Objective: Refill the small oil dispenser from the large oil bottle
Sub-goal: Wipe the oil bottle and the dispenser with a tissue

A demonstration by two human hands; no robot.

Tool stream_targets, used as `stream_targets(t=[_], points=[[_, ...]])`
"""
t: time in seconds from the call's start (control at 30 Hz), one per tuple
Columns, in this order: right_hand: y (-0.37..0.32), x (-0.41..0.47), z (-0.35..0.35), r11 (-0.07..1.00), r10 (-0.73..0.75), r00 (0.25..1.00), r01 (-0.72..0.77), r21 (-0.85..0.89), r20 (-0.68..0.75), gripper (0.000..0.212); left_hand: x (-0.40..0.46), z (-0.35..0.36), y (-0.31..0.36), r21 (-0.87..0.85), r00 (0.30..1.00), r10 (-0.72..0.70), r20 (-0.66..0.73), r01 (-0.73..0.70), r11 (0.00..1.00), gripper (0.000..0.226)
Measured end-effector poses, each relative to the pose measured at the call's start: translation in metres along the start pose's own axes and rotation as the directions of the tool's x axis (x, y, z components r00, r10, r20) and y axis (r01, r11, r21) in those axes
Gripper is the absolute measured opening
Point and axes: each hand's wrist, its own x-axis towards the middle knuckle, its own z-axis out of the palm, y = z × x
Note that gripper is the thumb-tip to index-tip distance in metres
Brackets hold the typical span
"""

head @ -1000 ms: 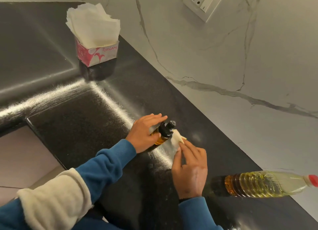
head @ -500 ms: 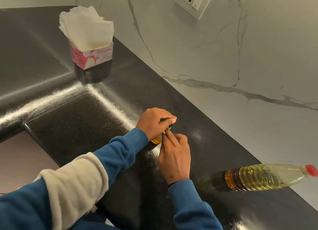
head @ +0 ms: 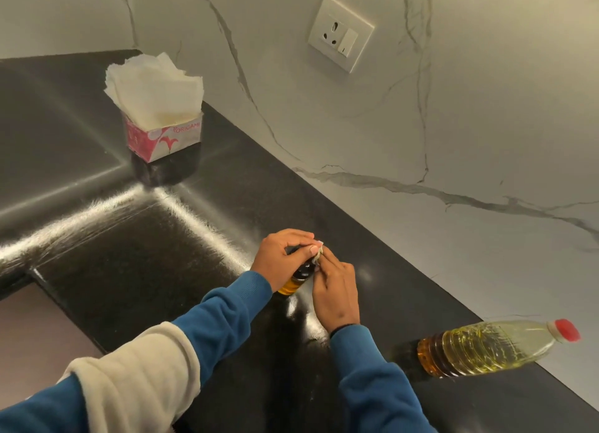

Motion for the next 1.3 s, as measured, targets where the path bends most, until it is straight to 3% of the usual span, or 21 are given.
stream_targets(t=[0.13,0.3,0.47,0.77,1.03,1.1,1.17,1.3], points=[[-0.002,0.005,-0.001,0.999,-0.022,0.999,0.023,-0.040,0.034,0.039,0.002,-0.001,-0.001,0.034,1.000,0.000,0.001,0.000,0.999,0.017],[-0.001,-0.022,0.000,0.993,0.004,0.998,-0.012,-0.117,-0.066,0.037,-0.002,0.002,0.004,0.030,0.999,0.004,-0.041,-0.003,1.000,0.014],[-0.009,-0.045,0.000,0.965,-0.089,0.987,0.051,-0.259,-0.135,0.025,-0.002,0.003,0.003,-0.041,0.998,-0.027,-0.063,0.025,0.999,0.014],[-0.033,-0.036,0.010,0.925,-0.213,0.974,0.177,-0.338,-0.074,0.023,0.002,0.000,0.008,-0.101,0.993,-0.116,-0.012,0.114,0.988,0.017],[-0.001,-0.041,0.002,0.980,0.013,0.991,-0.040,-0.194,-0.136,0.025,0.000,0.001,0.005,-0.097,0.986,-0.156,-0.054,0.150,0.984,0.019],[0.007,-0.034,-0.005,0.992,0.115,0.972,-0.123,-0.025,-0.207,0.018,0.000,0.001,0.005,-0.122,0.969,-0.235,-0.068,0.226,0.966,0.032],[0.007,-0.021,-0.017,0.940,0.289,0.923,-0.224,0.257,-0.253,0.013,-0.001,0.000,0.005,-0.161,0.954,-0.292,-0.066,0.279,0.947,0.050],[0.002,0.007,-0.025,0.782,0.428,0.890,-0.276,0.559,-0.159,0.021,-0.001,-0.001,0.006,-0.209,0.941,-0.333,-0.055,0.315,0.926,0.072]])
